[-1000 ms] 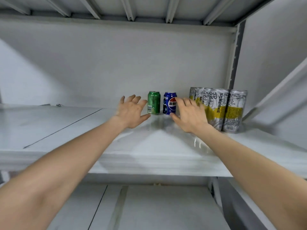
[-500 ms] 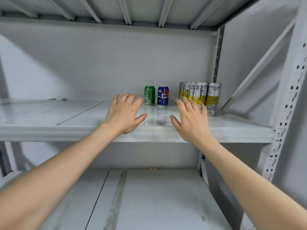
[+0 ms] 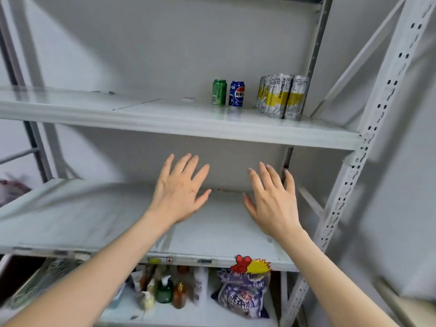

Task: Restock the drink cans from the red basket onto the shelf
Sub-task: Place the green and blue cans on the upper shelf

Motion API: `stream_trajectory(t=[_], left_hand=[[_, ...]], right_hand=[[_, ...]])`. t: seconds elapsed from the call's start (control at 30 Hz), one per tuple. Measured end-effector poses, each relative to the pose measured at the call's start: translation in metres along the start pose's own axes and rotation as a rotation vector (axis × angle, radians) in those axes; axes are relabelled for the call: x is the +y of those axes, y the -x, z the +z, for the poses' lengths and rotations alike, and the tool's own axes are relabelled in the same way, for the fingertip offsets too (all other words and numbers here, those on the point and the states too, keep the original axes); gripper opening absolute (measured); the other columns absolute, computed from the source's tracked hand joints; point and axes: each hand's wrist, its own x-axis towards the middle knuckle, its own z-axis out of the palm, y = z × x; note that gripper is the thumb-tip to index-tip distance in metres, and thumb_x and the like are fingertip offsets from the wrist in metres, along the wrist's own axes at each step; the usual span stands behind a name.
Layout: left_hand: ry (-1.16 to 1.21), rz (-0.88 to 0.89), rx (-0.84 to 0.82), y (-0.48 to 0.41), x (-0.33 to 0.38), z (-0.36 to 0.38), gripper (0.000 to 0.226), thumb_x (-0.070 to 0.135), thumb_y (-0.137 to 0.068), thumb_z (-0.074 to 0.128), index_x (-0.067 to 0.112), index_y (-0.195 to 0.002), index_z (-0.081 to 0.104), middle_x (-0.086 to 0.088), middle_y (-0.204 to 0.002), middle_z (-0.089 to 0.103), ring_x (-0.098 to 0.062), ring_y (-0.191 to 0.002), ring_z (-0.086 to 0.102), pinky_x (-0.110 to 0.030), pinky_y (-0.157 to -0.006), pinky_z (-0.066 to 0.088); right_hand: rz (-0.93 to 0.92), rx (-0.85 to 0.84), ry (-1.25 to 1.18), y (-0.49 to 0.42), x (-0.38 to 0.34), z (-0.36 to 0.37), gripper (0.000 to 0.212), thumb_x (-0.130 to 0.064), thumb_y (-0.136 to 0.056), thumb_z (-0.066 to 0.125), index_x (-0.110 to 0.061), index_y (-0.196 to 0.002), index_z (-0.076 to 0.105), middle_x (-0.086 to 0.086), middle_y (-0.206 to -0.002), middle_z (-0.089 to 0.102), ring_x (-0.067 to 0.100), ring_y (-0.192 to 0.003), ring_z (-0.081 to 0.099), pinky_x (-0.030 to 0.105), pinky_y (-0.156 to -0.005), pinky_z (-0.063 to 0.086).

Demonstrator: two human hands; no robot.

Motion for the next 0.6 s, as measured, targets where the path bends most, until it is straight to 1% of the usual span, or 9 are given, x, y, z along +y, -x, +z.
stream_trajectory(t=[0.07, 0.2, 0.33, 0.4, 0.5, 0.6], left_hand=[[0.038, -0.002, -0.035, 0.034, 0.010, 0.005, 0.060, 0.052, -0.088, 0.037, 0.014, -0.129, 0.061, -0.017, -0.131, 0.059, -0.033, -0.126, 0.053, -0.055, -0.108, 0.033], [0.102, 0.007, -0.135, 0.107, 0.031, 0.021, 0.062, 0.052, -0.089, 0.035, 0.018, -0.138, 0.054, -0.017, -0.137, 0.055, -0.033, -0.129, 0.050, -0.056, -0.108, 0.036], [0.156, 0.006, -0.270, 0.183, 0.050, 0.040, 0.065, 0.054, -0.089, 0.032, 0.021, -0.143, 0.048, -0.016, -0.142, 0.051, -0.033, -0.132, 0.048, -0.056, -0.110, 0.033], [0.202, 0.003, -0.326, 0.220, 0.061, 0.049, 0.064, 0.053, -0.088, 0.032, 0.021, -0.142, 0.048, -0.017, -0.142, 0.052, -0.034, -0.132, 0.047, -0.057, -0.109, 0.034], [0.246, -0.006, -0.401, 0.270, 0.078, 0.066, 0.063, 0.050, -0.086, 0.041, 0.022, -0.142, 0.049, -0.017, -0.142, 0.052, -0.034, -0.133, 0.047, -0.057, -0.108, 0.036], [0.270, -0.015, -0.493, 0.319, 0.096, 0.084, 0.066, 0.048, -0.085, 0.061, 0.024, -0.144, 0.045, -0.017, -0.146, 0.048, -0.034, -0.137, 0.043, -0.057, -0.111, 0.033]], right_hand=[[0.019, -0.035, -0.013, 0.035, -0.012, 0.001, 0.057, -0.043, -0.091, 0.039, -0.009, -0.135, 0.052, 0.018, -0.140, 0.052, 0.033, -0.130, 0.049, 0.058, -0.107, 0.032], [0.081, -0.125, -0.048, 0.107, -0.041, 0.006, 0.062, -0.047, -0.092, 0.034, -0.010, -0.140, 0.047, 0.016, -0.141, 0.052, 0.032, -0.131, 0.049, 0.058, -0.107, 0.032], [0.119, -0.237, -0.100, 0.180, -0.072, 0.020, 0.067, -0.050, -0.090, 0.036, -0.011, -0.144, 0.041, 0.013, -0.142, 0.052, 0.030, -0.132, 0.047, 0.057, -0.107, 0.032], [0.141, -0.294, -0.134, 0.214, -0.087, 0.028, 0.070, -0.051, -0.088, 0.038, -0.011, -0.145, 0.040, 0.012, -0.143, 0.051, 0.029, -0.133, 0.046, 0.057, -0.107, 0.031], [0.155, -0.380, -0.158, 0.260, -0.107, 0.042, 0.072, -0.052, -0.088, 0.038, -0.011, -0.147, 0.038, 0.011, -0.144, 0.050, 0.029, -0.134, 0.046, 0.057, -0.107, 0.032], [0.171, -0.470, -0.180, 0.302, -0.123, 0.058, 0.073, -0.053, -0.087, 0.038, -0.011, -0.148, 0.036, 0.010, -0.147, 0.047, 0.027, -0.137, 0.043, 0.057, -0.108, 0.031]])
